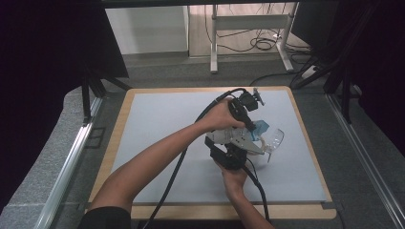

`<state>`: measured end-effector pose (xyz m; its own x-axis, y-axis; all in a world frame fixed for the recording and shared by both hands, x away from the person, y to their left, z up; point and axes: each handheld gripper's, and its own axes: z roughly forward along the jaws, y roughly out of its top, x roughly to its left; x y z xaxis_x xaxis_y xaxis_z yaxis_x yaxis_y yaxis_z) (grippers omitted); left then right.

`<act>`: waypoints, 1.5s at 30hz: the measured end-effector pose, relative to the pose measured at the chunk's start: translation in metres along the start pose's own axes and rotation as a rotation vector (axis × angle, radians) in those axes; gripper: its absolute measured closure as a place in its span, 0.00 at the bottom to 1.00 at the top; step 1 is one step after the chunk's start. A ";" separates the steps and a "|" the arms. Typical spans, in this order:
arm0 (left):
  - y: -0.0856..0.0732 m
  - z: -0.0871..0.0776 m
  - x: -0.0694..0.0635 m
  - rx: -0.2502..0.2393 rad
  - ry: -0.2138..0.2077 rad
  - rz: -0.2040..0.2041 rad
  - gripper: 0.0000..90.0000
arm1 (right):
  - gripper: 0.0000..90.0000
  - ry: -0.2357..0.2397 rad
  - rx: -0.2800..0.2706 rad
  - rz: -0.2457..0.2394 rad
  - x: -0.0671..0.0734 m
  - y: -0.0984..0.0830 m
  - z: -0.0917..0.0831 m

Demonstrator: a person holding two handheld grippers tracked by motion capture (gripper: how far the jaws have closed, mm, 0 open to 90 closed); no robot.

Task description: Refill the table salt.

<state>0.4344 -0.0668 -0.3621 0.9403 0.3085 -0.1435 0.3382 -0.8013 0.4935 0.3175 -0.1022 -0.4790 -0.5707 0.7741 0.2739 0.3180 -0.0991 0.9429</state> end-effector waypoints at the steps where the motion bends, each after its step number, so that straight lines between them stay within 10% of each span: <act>1: 0.000 0.000 0.000 -0.001 0.000 0.000 1.00 | 0.63 0.001 0.000 0.000 0.000 0.000 0.000; 45: 0.002 -0.002 -0.002 -0.001 0.010 0.005 1.00 | 0.63 0.000 -0.017 0.012 0.001 0.000 -0.001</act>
<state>0.4333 -0.0681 -0.3592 0.9416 0.3097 -0.1325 0.3336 -0.8025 0.4946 0.3162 -0.1014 -0.4787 -0.5670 0.7728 0.2851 0.3122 -0.1187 0.9426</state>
